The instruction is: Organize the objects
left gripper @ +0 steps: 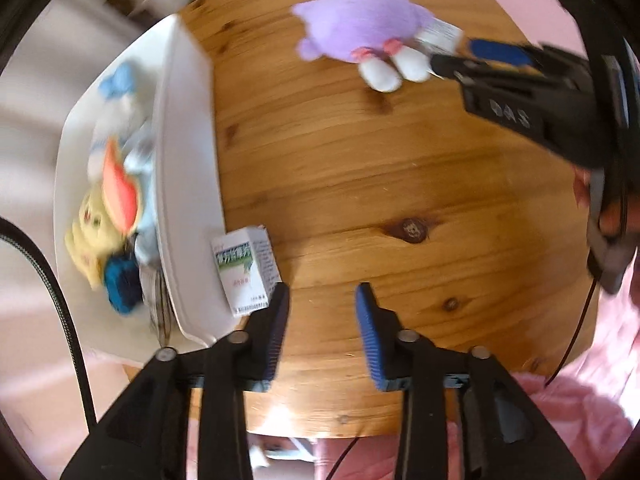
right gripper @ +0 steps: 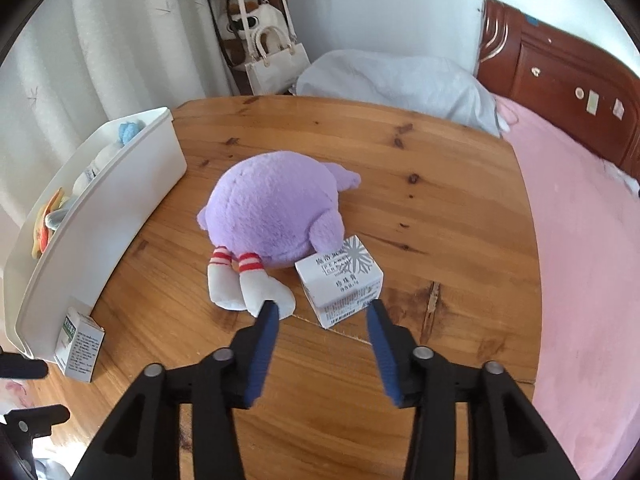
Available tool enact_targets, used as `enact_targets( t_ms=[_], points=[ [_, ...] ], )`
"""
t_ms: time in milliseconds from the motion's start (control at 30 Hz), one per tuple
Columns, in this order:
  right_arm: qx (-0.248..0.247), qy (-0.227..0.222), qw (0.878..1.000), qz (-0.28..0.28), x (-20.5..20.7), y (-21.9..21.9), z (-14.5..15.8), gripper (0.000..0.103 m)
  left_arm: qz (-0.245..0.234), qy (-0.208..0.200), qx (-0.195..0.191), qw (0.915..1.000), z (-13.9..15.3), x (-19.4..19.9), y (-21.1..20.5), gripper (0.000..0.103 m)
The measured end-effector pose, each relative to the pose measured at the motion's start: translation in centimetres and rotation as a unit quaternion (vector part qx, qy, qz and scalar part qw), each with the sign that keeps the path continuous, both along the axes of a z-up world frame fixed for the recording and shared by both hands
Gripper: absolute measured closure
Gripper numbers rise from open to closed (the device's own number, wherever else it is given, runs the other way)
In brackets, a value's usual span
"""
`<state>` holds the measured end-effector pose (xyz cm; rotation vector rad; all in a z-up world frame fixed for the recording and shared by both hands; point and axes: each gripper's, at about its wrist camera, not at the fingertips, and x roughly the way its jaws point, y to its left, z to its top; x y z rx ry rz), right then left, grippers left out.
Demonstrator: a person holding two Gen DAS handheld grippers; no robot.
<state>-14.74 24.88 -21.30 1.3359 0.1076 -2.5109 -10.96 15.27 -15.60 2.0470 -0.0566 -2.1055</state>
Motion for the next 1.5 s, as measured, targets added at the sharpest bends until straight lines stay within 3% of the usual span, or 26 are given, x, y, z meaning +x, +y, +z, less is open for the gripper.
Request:
enact_targets(
  t_ms=[100, 133, 233, 367, 467, 600, 733, 833, 967, 1067, 1300, 1333, 1500],
  points=[
    [-0.001, 0.012, 1.0, 0.003, 0.0, 0.0, 0.1, 0.044, 0.053, 0.013, -0.001, 0.9985, 0.4, 0.3, -0.8, 0.062],
    [0.001, 0.017, 1.0, 0.003, 0.0, 0.0, 0.1, 0.043, 0.035, 0.018, -0.002, 0.9992, 0.5, 0.4, -1.0, 0.057],
    [0.003, 0.029, 1.0, 0.005, 0.0, 0.0, 0.0, 0.038, 0.082, 0.038, -0.001, 0.9959, 0.9, 1.1, -1.8, 0.037],
    [0.006, 0.037, 0.999, 0.003, 0.0, 0.0, -0.4, 0.036, 0.155, 0.069, 0.019, 0.9853, 1.8, 2.6, -3.0, 0.033],
    [0.005, 0.041, 0.999, 0.002, -0.1, 0.1, -0.5, 0.036, 0.223, 0.095, 0.035, 0.9696, 1.2, 3.2, -5.0, 0.03],
    [0.005, 0.045, 0.999, 0.002, -0.2, 0.2, -0.8, 0.036, 0.322, 0.125, 0.077, 0.9353, 0.8, 5.0, -6.9, 0.029],
    [0.006, 0.048, 0.999, 0.006, -0.3, 0.2, -1.1, 0.036, 0.369, 0.149, 0.096, 0.9124, 0.5, 6.1, -7.7, 0.028],
    [0.006, 0.049, 0.999, 0.008, -0.3, 0.1, -1.0, 0.036, 0.41, 0.161, 0.141, 0.8868, -0.2, 6.8, -8.5, 0.023],
    [0.011, 0.054, 0.998, 0.015, -0.3, -0.3, -1.2, 0.036, 0.44, 0.17, 0.172, 0.8649, -1.1, 7.3, -9.1, 0.022],
    [0.014, 0.058, 0.998, 0.015, -0.3, -0.6, -1.4, 0.036, 0.472, 0.182, 0.189, 0.842, -2.0, 7.6, -9.6, 0.02],
    [0.011, 0.061, 0.998, -0.001, -0.6, -0.7, -1.9, 0.029, 0.511, 0.193, 0.203, 0.813, -3.6, 7.2, -10.4, 0.019],
    [0.012, 0.061, 0.998, -0.002, -0.6, -0.8, -2.1, 0.029, 0.509, 0.193, 0.205, 0.8136, -3.8, 7.1, -10.5, 0.019],
    [0.016, 0.06, 0.998, -0.004, -0.8, -0.8, -2.3, 0.026, 0.535, 0.199, 0.206, 0.795, -4.5, 7.0, -10.7, 0.019]
  ],
)
